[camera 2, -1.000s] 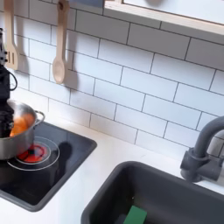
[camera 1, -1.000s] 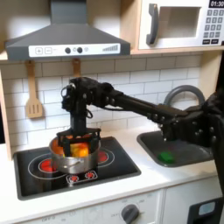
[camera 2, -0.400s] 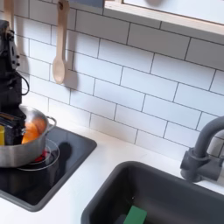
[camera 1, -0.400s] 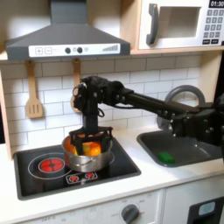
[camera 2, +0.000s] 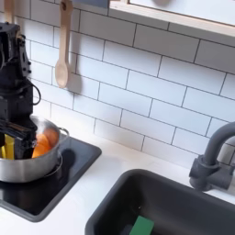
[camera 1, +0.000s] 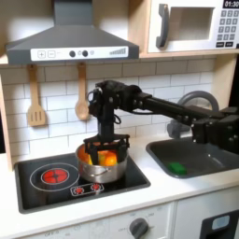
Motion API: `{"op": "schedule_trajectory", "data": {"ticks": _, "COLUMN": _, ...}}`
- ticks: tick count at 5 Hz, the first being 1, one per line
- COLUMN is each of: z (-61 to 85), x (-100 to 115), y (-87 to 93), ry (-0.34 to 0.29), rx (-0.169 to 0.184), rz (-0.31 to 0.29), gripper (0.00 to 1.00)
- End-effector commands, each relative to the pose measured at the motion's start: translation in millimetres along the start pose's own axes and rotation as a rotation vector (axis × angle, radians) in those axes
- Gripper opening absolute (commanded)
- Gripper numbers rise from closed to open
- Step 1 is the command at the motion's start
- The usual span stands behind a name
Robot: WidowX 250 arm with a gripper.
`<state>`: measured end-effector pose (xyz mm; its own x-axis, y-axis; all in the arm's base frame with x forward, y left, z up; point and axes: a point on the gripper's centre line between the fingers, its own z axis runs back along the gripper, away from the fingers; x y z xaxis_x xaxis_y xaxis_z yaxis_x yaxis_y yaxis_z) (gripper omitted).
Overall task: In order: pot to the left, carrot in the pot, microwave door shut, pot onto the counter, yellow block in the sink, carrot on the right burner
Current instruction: 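Slide the pot onto the counter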
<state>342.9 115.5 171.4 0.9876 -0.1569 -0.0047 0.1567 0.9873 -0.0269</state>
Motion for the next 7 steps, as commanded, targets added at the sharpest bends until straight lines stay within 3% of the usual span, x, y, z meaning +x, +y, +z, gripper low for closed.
{"op": "schedule_trajectory", "data": {"ticks": 1, "z": -1.5, "x": 0, "y": -21.3, "ry": 0.002, "rx": -0.007, "rz": -0.03, "gripper": 1.0}}
{"op": "schedule_trajectory", "data": {"ticks": 7, "z": -4.0, "x": -9, "y": -82.9, "ry": 0.016, "rx": -0.049, "rz": -0.124, "gripper": 1.0}}
